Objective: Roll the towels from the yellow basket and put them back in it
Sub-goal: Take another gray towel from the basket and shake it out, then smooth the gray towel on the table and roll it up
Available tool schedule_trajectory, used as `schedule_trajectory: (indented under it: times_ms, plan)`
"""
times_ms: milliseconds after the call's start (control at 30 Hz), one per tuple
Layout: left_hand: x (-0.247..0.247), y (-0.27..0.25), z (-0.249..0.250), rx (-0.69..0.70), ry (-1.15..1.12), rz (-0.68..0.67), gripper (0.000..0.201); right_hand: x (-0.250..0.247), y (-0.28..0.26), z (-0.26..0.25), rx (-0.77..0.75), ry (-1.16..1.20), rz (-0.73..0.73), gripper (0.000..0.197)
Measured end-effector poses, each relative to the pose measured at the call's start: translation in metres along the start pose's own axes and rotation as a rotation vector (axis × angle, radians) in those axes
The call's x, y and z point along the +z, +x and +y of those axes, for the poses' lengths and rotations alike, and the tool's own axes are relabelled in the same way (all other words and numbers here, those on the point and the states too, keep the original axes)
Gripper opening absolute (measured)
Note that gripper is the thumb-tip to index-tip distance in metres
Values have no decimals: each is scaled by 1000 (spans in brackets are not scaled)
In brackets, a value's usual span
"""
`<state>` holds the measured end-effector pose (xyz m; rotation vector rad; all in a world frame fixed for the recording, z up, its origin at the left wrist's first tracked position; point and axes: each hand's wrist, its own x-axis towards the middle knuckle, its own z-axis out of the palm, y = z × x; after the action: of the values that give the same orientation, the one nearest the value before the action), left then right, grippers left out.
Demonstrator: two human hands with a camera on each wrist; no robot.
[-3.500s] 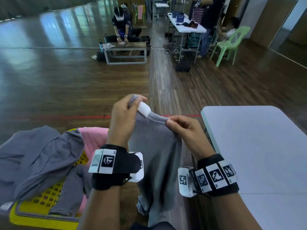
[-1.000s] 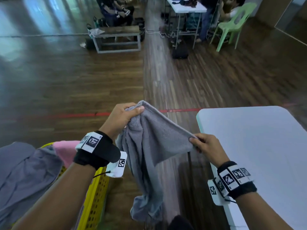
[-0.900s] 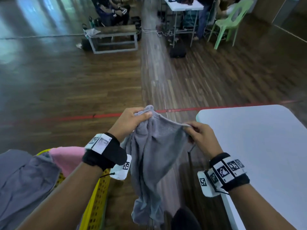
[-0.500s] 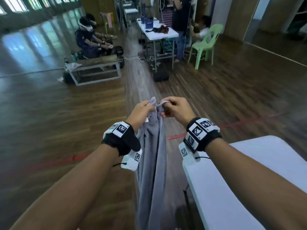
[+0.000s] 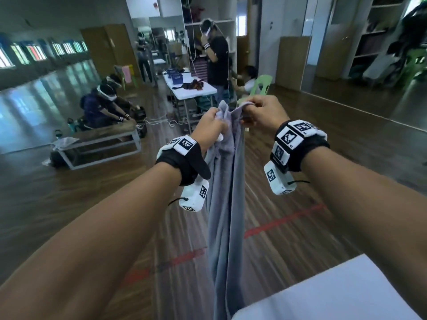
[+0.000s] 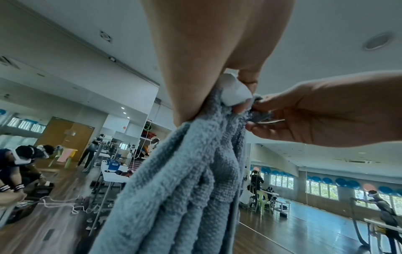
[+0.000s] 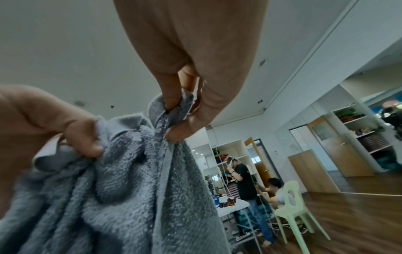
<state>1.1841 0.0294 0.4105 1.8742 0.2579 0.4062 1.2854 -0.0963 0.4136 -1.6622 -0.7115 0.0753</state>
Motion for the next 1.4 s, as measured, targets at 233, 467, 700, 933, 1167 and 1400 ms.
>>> schedule_trajectory:
  times_ms: [233, 467, 700, 933, 1167, 1400]
  plan:
    - [29, -2, -96, -94, 289, -23, 19, -107, -35, 94, 129, -470, 80, 28]
    - [63, -148, -239, -338, 708, -128, 40, -212, -206, 212, 339, -950, -63, 29]
    - [240, -365, -312, -278, 505, -520, 42, -266, -483, 311, 821, -1241, -323, 29]
    - [324, -488, -244, -324, 201, -886, 37, -292, -632, 286, 963, -1615, -179, 32]
    - [319, -462, -301, -203, 1001, -727, 110, -204, -614, 320, 836, -1002, -329, 87]
    - [361, -529, -294, -227, 1086, -684, 115, -224, -691, 316, 909, -1018, -425, 90]
